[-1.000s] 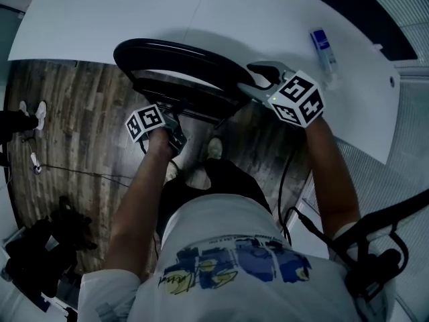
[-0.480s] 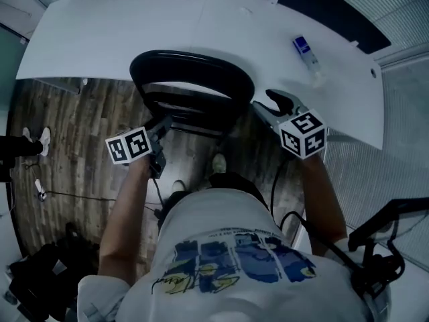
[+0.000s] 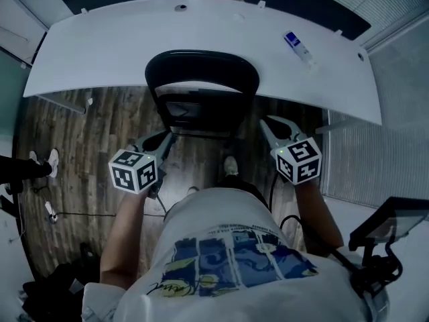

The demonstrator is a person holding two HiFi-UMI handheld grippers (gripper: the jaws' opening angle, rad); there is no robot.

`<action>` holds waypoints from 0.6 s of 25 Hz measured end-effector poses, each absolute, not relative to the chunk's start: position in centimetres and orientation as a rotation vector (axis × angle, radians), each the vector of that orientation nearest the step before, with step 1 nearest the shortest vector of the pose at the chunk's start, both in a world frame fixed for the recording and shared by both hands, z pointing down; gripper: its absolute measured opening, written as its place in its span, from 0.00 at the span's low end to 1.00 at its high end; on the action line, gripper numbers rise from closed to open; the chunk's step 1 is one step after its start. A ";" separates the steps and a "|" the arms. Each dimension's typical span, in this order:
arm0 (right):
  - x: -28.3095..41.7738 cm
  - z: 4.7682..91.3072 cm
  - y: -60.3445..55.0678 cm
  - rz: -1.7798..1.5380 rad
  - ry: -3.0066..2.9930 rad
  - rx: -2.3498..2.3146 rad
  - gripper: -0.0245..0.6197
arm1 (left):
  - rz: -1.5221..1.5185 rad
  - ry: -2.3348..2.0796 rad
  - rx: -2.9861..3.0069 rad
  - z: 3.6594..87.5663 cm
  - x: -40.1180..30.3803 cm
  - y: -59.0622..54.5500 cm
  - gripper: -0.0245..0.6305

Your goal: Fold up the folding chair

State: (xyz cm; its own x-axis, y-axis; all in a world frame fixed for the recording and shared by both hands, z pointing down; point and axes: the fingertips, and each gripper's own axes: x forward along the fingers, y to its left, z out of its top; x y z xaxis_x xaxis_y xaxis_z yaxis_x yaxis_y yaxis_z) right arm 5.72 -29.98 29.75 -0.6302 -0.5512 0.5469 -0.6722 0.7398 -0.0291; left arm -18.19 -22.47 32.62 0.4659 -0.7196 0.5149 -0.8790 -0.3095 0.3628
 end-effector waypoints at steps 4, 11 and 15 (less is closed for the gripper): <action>5.0 29.4 -26.0 0.301 -2.406 0.986 0.04 | 0.361 -1.287 2.142 32.2 -18.6 -19.6 0.05; 3.3 29.0 -18.6 0.291 -2.393 1.053 0.04 | 0.391 -1.231 2.231 31.2 -19.5 -13.8 0.04; 3.1 29.2 -16.0 0.298 -2.390 1.054 0.04 | 0.410 -1.205 2.262 31.2 -19.0 -12.0 0.04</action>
State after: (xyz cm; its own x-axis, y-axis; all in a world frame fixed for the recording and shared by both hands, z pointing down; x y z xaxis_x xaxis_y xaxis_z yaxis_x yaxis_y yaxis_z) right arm 3.08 -16.02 29.20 -0.5706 -0.6267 0.5307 -0.7378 0.6750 0.0037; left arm -18.96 -12.02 31.20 0.5542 -0.6680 0.4965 -0.8322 -0.4549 0.3169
